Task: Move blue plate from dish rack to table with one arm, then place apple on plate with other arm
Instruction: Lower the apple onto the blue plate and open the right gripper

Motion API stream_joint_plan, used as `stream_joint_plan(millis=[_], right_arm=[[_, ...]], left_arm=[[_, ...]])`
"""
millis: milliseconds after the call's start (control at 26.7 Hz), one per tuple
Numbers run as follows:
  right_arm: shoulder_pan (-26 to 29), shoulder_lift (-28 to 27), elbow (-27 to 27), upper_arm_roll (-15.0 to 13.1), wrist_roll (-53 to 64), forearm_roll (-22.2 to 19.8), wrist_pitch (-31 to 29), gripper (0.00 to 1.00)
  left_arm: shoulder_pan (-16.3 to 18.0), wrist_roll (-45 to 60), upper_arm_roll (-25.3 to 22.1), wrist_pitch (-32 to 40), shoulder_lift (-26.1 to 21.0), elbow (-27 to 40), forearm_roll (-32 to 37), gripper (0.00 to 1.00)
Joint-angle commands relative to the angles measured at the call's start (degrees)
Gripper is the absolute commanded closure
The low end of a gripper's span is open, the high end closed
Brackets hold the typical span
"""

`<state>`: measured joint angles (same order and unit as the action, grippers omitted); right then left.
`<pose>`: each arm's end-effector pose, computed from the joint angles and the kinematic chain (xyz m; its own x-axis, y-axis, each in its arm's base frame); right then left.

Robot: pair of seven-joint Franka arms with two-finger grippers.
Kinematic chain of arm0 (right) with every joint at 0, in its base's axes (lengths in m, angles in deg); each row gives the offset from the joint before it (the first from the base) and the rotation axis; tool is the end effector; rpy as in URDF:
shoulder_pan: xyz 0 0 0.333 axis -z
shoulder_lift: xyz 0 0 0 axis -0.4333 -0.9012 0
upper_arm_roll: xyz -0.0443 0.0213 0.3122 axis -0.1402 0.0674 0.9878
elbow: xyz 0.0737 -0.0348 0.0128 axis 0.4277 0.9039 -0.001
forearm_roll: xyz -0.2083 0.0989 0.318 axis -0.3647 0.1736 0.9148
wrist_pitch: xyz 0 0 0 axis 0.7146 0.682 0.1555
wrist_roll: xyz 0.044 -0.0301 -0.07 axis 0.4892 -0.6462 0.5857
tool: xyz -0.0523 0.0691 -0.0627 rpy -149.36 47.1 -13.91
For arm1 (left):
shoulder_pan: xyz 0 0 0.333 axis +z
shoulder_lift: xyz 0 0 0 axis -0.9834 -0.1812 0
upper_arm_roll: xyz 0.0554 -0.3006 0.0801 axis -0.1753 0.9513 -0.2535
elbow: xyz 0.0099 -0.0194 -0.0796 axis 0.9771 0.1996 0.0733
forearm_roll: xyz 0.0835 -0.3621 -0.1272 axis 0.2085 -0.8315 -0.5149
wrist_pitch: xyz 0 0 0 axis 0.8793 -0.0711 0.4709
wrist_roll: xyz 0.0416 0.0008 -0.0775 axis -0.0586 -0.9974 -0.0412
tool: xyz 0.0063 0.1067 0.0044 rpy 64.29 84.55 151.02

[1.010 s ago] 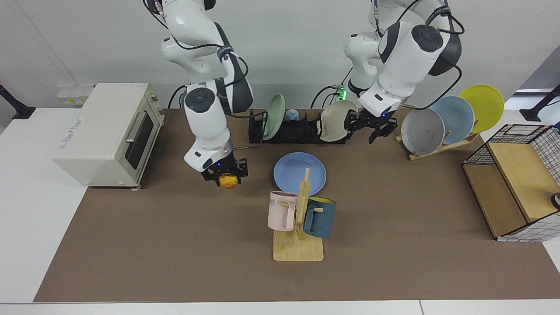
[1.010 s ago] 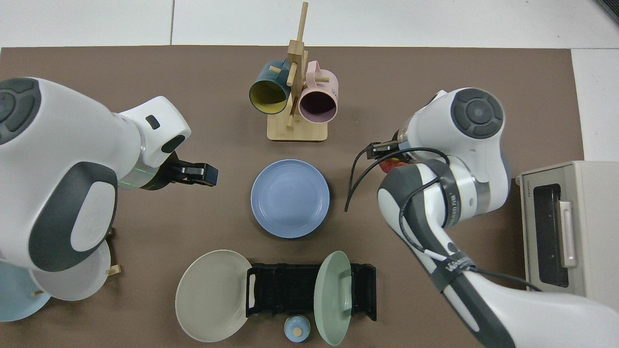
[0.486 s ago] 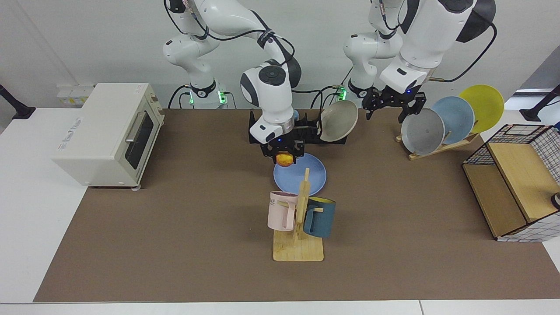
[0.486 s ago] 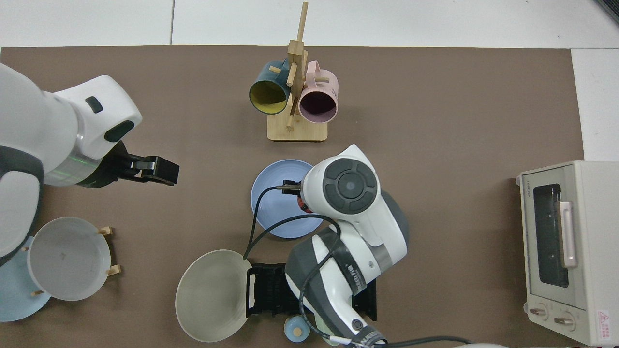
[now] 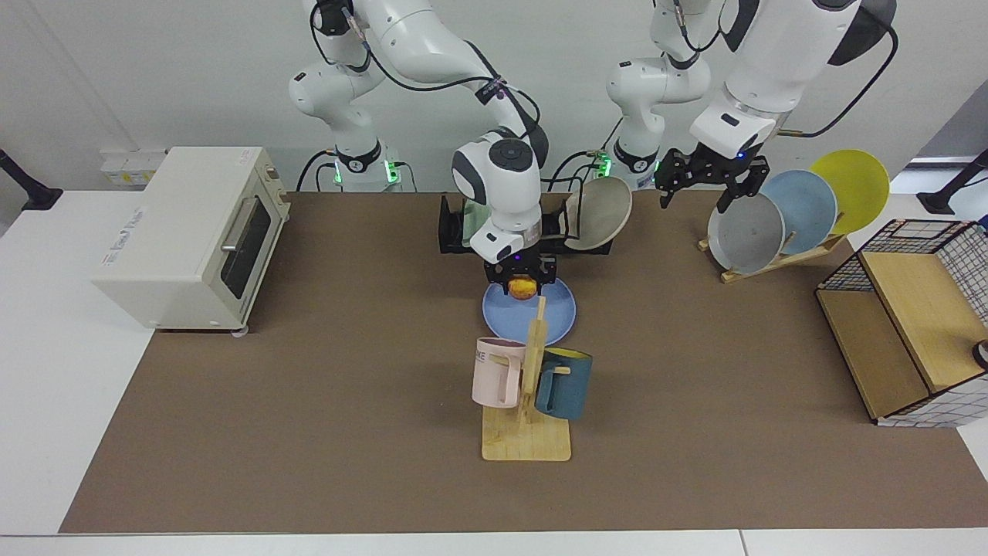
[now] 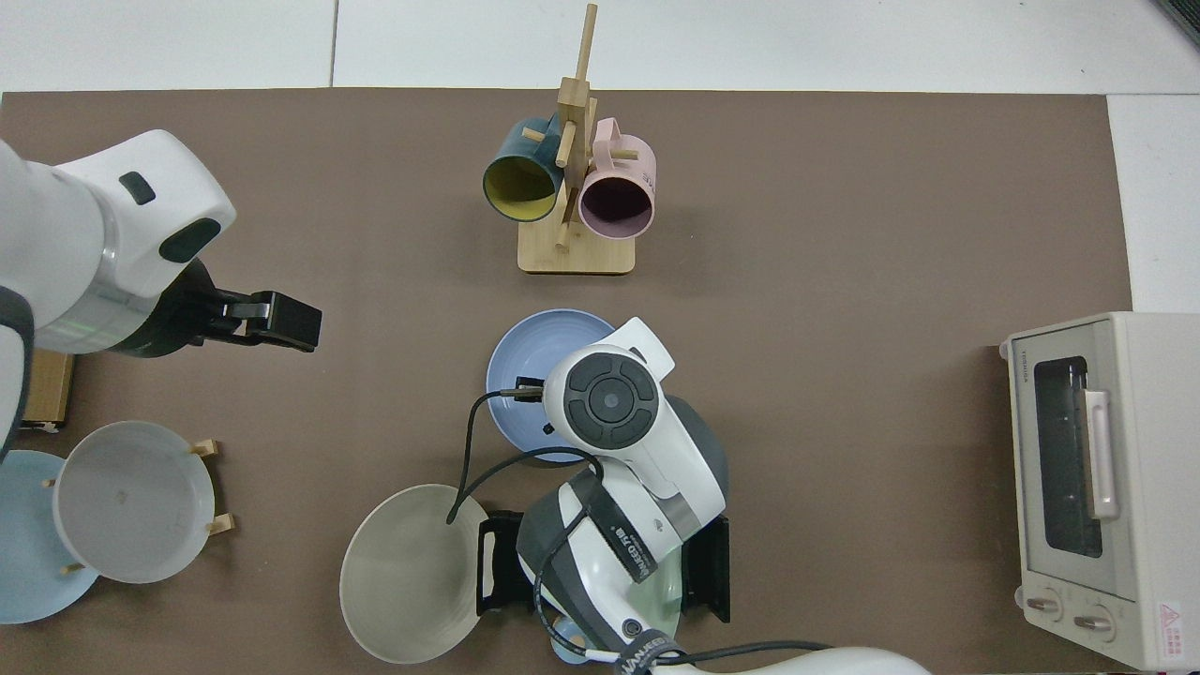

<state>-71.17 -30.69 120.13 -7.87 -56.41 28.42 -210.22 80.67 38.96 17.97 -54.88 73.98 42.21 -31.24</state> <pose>0.5085 0.4068 0.3379 0.9888 -0.1277 0.0778 -0.1187 -0.9867 -0.1114 0.5439 -0.1246 0.6252 0.9927 -0.1166 -0.0300 -0.1149 -0.9920 0.0518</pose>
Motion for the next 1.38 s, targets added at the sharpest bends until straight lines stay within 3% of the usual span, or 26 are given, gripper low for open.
stream_joint_plan(millis=[0, 412, 748, 861, 973, 1347], right_arm=[[-2.1, -0.8, 0.9, -0.4, -2.8, 0.6, -3.2, 0.82], [-2.5, -2.4, 1.5, -0.4, -3.1, 0.6, -5.8, 0.61], [-2.2, -3.2, 2.5, -0.3, -3.1, 0.6, -8.9, 0.5], [-2.3, -3.3, 2.4, -0.4, -3.1, 0.6, -8.9, 0.31], [-2.1, -3.3, 2.2, -0.4, -3.1, 0.5, -8.8, 0.0], [1.4, 0.3, 0.6, -1.0, -2.7, -0.2, -5.5, 0.0]], left_arm=[[0.2, 0.1, 0.3, 1.9, -0.8, -2.0, 1.3, 0.0], [0.2, 0.0, 0.5, 1.6, 0.5, -1.4, 2.3, 0.0], [0.3, 0.0, 0.4, 1.3, 0.5, -1.3, 1.8, 0.0], [0.3, 0.0, 0.5, 1.2, 0.5, -1.4, 1.8, 0.0], [0.3, 0.0, 0.5, 1.1, 0.5, -1.3, 1.8, 0.0], [0.3, -0.1, 0.5, 0.9, 0.5, -1.2, 1.4, 0.0]])
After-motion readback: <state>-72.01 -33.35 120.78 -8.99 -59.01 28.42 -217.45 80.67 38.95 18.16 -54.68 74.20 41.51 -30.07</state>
